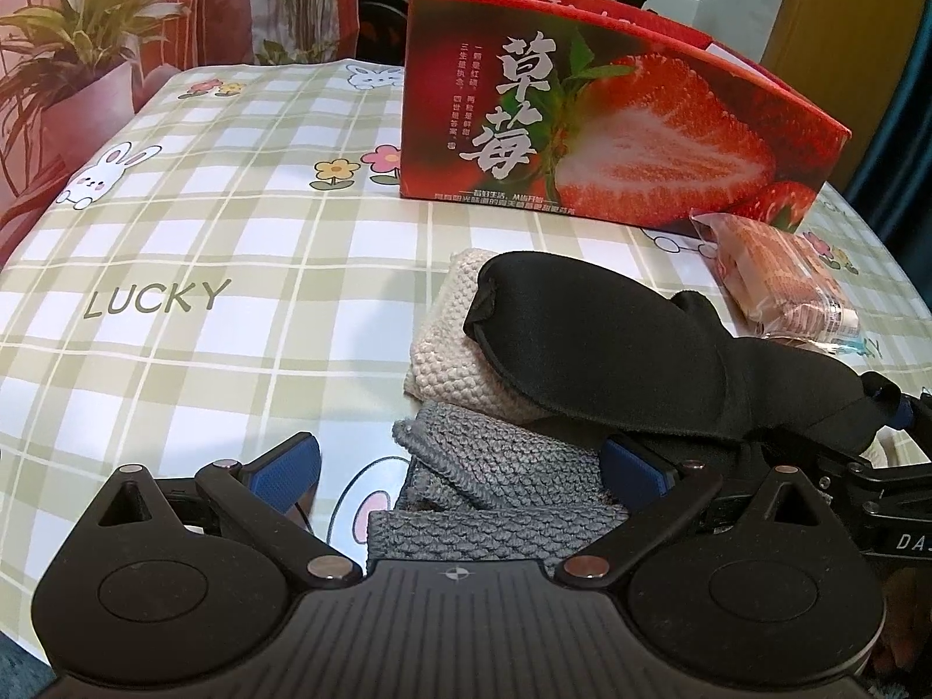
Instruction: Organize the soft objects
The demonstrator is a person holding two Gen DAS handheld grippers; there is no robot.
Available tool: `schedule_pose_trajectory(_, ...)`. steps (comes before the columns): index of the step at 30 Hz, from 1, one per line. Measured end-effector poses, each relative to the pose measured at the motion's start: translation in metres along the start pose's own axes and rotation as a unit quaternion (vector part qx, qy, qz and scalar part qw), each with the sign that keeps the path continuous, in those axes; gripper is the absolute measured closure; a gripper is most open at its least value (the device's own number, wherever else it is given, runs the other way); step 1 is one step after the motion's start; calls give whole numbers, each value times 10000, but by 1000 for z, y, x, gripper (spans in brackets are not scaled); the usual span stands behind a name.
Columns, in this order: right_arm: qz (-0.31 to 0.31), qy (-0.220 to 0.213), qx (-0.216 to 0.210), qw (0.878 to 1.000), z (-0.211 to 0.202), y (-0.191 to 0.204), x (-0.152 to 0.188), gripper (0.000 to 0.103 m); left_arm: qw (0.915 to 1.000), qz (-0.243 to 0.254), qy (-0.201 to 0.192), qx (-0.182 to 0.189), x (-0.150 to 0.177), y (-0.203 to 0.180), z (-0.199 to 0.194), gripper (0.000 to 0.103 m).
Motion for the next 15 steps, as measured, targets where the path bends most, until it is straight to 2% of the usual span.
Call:
schedule_pose_trajectory(8,-33,24,-1,10000,0,1,0,0,9998,117,153,-39,-1,-3,3,0)
schedule_pose_trajectory(12,-94,49,-1,9999,0,1,1,0,9995,-225,165,171,-6,6,-1,2)
schedule_pose_trajectory(15,-65,32,-36,10000,-1,0,0,0,9987,-431,-27,268,-15,15,-14,7)
Point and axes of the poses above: each gripper's, at about its wrist camera, not at the fingertips, and z roughly the way its jaws point, y to its left, x to its underside, the point moved 10 cm from there along z, roughly the way its jaws point
